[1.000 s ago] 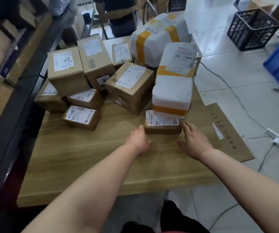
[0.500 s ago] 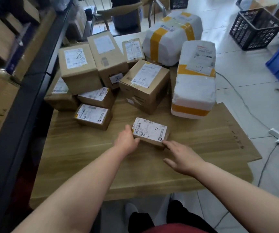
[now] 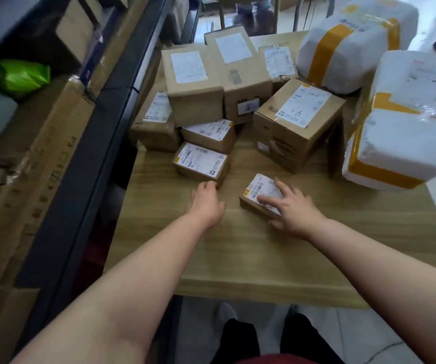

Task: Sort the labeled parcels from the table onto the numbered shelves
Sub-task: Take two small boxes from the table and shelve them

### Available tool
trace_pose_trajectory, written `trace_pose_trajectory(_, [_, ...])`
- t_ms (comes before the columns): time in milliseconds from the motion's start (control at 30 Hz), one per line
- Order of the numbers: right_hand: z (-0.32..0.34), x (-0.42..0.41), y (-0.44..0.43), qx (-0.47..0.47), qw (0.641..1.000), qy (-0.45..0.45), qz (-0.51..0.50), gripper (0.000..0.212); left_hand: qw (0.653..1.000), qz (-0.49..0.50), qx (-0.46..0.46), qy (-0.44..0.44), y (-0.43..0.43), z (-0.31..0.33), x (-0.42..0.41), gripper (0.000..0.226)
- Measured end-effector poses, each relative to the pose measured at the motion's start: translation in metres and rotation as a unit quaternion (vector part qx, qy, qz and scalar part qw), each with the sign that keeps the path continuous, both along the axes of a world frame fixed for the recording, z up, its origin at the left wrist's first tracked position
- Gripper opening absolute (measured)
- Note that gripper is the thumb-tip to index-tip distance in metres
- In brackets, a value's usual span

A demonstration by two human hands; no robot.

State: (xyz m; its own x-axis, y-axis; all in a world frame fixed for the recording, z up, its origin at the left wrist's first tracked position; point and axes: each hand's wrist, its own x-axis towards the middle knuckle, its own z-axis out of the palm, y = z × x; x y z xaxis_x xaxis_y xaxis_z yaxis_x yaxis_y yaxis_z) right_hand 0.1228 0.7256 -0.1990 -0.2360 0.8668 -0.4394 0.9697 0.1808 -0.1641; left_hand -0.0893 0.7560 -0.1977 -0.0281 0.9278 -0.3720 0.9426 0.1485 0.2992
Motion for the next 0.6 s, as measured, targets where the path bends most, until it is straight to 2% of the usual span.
trace_pose_trajectory(167, [-0.01,-0.023,0.008,0.007,0.999,-0.014,-0.029,0.069,0.997,-0.033,0.041,0.048,0.028,0.009,-0.014,0.056])
trace_pose_trajectory(400, [-0.014,-0.031,0.014,0.017,0.997,-0.013,-0.071,0.07,0.989,-0.1,-0.052,0.098,0.061,0.0,-0.009,0.067])
trace_pose_trajectory(600, [-0.016,-0.033,0.021,0.019,0.996,-0.018,-0.08,0.07,0.979,-0.167,-0.043,0.112,0.042,-0.01,-0.044,0.062])
